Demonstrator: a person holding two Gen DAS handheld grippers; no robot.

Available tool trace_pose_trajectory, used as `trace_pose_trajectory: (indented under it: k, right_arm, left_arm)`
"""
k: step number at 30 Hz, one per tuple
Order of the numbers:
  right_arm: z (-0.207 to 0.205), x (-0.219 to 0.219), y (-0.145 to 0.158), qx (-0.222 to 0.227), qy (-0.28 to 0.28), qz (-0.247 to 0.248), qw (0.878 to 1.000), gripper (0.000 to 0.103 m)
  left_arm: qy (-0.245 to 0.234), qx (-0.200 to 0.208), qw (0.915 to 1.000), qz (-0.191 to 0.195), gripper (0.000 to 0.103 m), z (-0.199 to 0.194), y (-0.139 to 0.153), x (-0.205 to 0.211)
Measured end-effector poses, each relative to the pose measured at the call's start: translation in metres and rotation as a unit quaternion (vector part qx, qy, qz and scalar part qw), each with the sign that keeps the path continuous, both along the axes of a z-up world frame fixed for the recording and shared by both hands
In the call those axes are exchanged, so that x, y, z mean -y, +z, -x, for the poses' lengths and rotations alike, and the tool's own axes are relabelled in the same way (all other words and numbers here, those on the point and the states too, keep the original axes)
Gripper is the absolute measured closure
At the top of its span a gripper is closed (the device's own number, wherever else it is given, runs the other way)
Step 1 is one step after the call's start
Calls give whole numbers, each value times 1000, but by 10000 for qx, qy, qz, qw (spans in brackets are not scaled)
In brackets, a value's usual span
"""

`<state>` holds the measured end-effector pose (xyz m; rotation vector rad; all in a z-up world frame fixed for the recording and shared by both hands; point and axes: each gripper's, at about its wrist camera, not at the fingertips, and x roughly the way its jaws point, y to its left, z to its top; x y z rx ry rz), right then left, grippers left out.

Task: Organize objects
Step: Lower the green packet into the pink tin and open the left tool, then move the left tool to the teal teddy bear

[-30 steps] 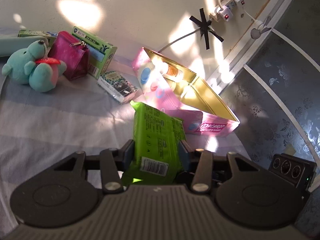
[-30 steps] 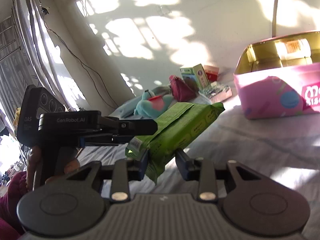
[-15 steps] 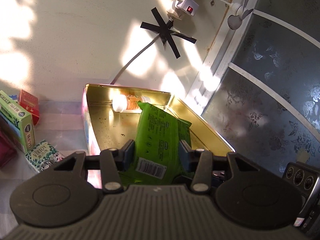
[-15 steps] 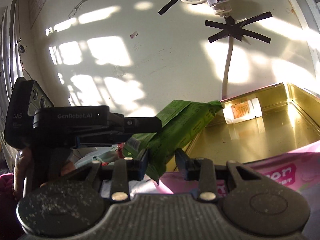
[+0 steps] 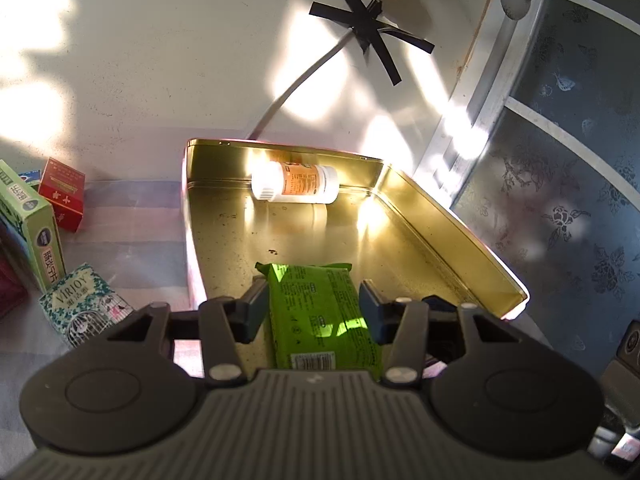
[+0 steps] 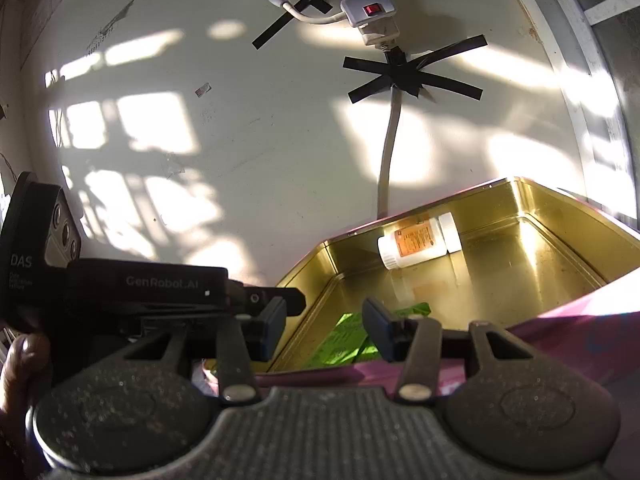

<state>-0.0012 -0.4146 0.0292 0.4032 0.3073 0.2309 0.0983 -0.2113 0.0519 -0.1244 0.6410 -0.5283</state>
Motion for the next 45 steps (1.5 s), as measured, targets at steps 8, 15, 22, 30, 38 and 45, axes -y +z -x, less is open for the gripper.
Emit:
trace_pose_trajectory:
  k: [8, 15, 22, 30, 38, 45]
  right_arm:
    - [23, -21, 6, 49, 12, 293, 9996, 59]
    - [53, -43, 1, -142, 102, 238, 9996, 59]
    - [58, -81, -14, -550, 420, 465, 9965, 59]
    - [49, -127, -20, -790, 814, 787, 9904, 59]
    - [34, -178, -27, -1018, 1207, 1182, 9803, 59]
    - [16, -218, -29, -1156, 1555, 1589, 9681, 59]
  left_arm:
    - [239, 460, 9973, -525, 47, 54, 6, -11]
    - [562, 547, 9928, -907, 44, 82, -4, -32]
    - [1037, 182, 9880, -1126, 44, 88, -33, -69]
    - [1602, 180, 9781, -1316, 43, 95, -47, -116]
    - [2122, 219, 9665, -1431, 43, 96, -54, -171]
    - [2747, 267, 9522, -1310, 40, 97, -57, -230]
